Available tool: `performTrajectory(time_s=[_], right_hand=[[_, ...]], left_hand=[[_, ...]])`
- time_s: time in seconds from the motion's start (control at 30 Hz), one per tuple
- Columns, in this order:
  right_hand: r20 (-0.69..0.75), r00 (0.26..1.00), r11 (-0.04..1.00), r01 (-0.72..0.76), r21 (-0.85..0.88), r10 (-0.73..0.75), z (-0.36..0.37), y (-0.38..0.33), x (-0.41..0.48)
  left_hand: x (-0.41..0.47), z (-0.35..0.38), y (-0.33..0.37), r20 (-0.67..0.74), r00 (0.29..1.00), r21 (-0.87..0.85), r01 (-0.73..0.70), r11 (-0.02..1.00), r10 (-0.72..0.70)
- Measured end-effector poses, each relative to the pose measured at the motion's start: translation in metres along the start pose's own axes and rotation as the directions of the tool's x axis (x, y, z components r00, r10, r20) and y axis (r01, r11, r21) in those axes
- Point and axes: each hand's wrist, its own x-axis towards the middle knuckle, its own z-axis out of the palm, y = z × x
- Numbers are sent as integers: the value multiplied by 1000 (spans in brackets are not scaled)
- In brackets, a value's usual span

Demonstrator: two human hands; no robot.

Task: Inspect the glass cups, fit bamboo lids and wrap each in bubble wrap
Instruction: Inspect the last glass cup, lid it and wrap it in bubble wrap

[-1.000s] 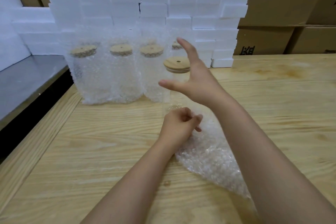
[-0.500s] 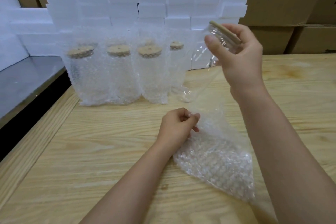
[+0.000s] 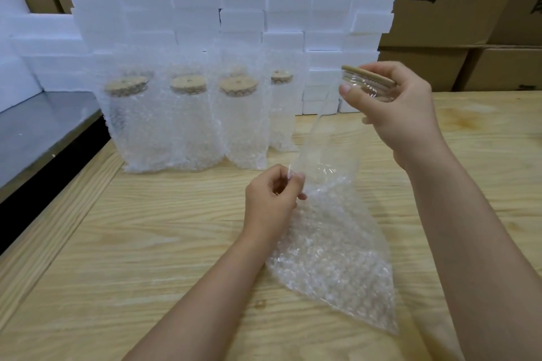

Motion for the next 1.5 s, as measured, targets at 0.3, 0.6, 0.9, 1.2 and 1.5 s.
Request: performTrajectory(time_s=[0.3, 0.6, 0.9, 1.2, 1.5], right_hand=[[3, 999, 996, 34, -79, -34, 1, -5, -2], [104, 995, 1000, 6, -12, -5, 8, -8, -4], [90, 996, 997, -4, 73, -3, 5, -10, -4], [129, 991, 985, -47, 169, 25, 5, -17, -7], [115, 993, 996, -6, 86, -4, 12, -19, -11]], left_hand=[[-2, -2, 6, 151, 960, 83, -251, 965, 236], [1, 1, 1, 297, 940, 224, -241, 944, 169], [15, -9, 13, 282, 958, 137, -96, 986, 54], [22, -17, 15, 346, 925, 41, 150, 988, -155], [26, -18, 29, 330, 944, 201, -61, 978, -9]])
